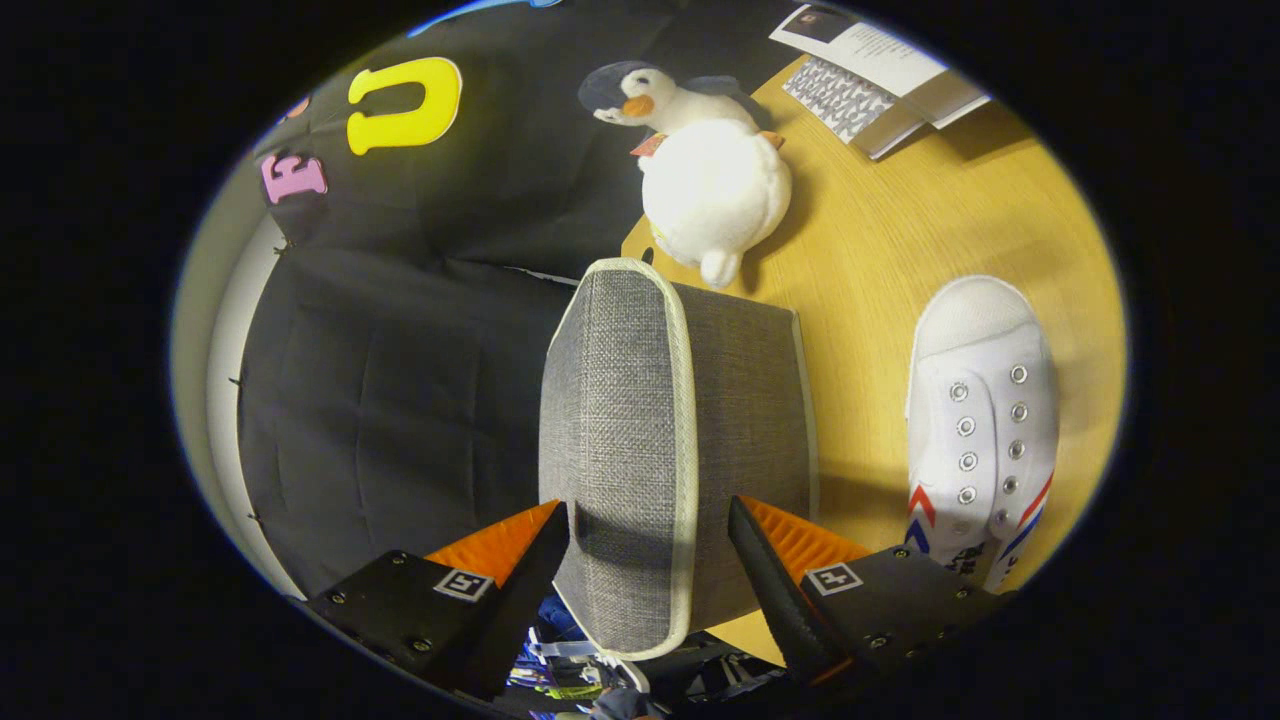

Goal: Open the storage box then place both shoes into the box .Put the left shoe in first, then the right shoe, with the right side of both shoes facing outward in a uniform manner.

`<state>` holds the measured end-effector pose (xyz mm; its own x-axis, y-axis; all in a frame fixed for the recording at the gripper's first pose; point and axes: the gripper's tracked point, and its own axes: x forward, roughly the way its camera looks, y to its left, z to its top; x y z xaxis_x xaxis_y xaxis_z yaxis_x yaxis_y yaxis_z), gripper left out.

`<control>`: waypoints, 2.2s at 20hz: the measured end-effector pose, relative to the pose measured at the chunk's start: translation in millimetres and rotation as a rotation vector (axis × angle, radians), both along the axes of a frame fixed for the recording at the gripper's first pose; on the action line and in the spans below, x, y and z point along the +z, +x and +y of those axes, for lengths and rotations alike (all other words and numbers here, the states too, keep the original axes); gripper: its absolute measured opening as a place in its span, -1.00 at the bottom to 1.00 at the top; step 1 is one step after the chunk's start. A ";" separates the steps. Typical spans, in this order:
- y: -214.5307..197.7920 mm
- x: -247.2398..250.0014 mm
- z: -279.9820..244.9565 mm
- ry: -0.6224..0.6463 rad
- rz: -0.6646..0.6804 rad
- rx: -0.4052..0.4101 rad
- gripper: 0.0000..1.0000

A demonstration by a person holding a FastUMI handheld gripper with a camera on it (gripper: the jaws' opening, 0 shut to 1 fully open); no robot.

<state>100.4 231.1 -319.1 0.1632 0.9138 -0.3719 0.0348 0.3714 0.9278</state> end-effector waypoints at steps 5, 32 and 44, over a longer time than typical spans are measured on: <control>8.3 15.2 -14.4 -0.026 -0.067 0.002 -0.02; -16.7 197.0 215.1 0.037 -0.368 0.280 -0.81; -19.1 174.1 228.2 -0.094 -0.440 0.343 0.58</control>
<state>81.4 459.3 -145.0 0.0210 0.9082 -0.4181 -0.4851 0.3749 0.7900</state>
